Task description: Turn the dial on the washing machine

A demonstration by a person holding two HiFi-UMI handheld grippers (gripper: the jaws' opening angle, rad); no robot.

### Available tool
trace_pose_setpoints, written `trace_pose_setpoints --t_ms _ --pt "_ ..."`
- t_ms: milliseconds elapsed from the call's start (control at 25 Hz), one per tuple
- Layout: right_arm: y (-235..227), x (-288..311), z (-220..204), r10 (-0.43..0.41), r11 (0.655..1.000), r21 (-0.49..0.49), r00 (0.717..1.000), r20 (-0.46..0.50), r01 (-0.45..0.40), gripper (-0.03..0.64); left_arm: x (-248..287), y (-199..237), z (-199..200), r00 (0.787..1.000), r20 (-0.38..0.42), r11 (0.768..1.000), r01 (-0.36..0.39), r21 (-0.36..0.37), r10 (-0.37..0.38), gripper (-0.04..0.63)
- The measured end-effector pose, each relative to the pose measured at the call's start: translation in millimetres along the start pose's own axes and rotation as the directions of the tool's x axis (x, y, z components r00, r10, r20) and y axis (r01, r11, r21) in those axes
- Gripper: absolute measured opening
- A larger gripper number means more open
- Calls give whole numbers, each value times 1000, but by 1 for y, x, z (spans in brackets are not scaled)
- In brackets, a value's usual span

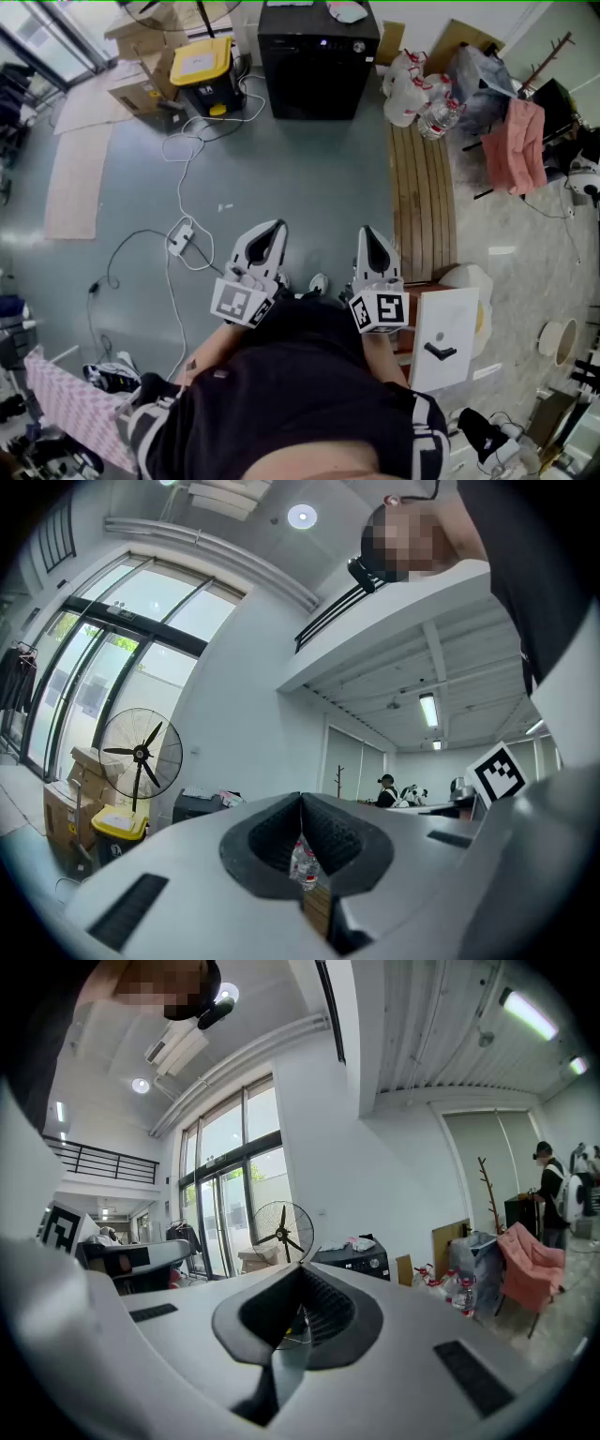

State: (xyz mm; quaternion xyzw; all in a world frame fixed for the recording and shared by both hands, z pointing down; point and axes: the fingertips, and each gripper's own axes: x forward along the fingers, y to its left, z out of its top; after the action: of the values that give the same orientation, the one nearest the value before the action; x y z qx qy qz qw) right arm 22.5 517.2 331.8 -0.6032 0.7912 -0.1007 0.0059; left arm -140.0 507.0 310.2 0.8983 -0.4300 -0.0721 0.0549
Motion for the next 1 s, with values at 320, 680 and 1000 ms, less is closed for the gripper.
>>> trace_pose_setpoints --t_ms 320,680,1000 --pt "3 -3 -2 -5 1000 7 1000 2 5 25 -3 -1 2 1000 -4 1000 -4 -19 4 21" --pt "10 1 5 -17 999 -27 999 45 18 142 -10 5 7 1000 10 1000 8 -22 -8 21" --pt "30 19 -9 -29 998 -49 1000 -10 29 150 -19 26 10 1000 11 999 22 -27 -22 21"
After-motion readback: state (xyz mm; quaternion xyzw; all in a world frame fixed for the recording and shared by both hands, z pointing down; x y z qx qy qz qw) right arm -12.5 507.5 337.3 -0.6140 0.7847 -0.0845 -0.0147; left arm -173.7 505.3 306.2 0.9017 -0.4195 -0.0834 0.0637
